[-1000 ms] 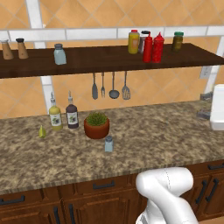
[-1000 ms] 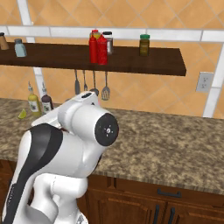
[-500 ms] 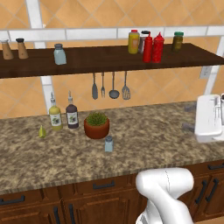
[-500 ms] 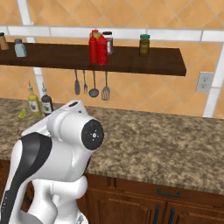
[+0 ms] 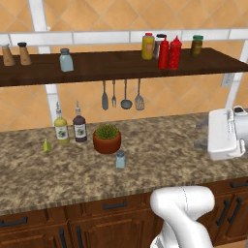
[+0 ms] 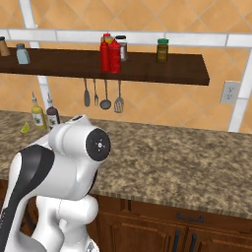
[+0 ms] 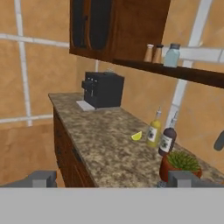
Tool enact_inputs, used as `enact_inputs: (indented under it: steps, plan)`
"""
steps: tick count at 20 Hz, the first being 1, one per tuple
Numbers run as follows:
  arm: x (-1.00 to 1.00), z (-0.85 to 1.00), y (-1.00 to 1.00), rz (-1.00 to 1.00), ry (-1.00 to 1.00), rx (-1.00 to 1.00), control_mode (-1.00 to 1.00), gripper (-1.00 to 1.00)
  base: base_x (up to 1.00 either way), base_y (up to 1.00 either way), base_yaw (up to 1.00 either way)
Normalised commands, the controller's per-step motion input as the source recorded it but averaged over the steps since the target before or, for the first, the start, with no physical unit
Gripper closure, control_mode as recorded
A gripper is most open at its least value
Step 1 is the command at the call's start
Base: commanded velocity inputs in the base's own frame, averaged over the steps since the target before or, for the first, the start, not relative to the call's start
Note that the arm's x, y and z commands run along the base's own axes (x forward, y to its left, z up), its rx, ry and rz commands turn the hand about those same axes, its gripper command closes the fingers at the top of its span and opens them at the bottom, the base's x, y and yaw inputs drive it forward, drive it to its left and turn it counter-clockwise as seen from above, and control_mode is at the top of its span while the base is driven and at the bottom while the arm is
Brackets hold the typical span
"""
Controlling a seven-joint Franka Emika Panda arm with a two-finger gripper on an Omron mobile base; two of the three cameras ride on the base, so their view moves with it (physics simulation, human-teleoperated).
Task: Put the shaker and condiment bottle from the counter next to their counterparts in the cabinet.
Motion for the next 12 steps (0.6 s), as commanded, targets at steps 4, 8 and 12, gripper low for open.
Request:
enact_inputs:
  steps: [4, 8, 12]
  plan:
    - [0.0, -0.5, 0.16, 0.0, 0.03, 0.0, -1.0, -1.0, 0.0, 0.0, 0.0]
    - [0.01, -0.5, 0.13, 0.01, 0.0, 0.0, -1.0, -1.0, 0.0, 0.0, 0.0]
    - [0.13, -0.52, 0.24, 0.0, 0.0, 0.0, -1.0, -1.0, 0.0, 0.0, 0.0]
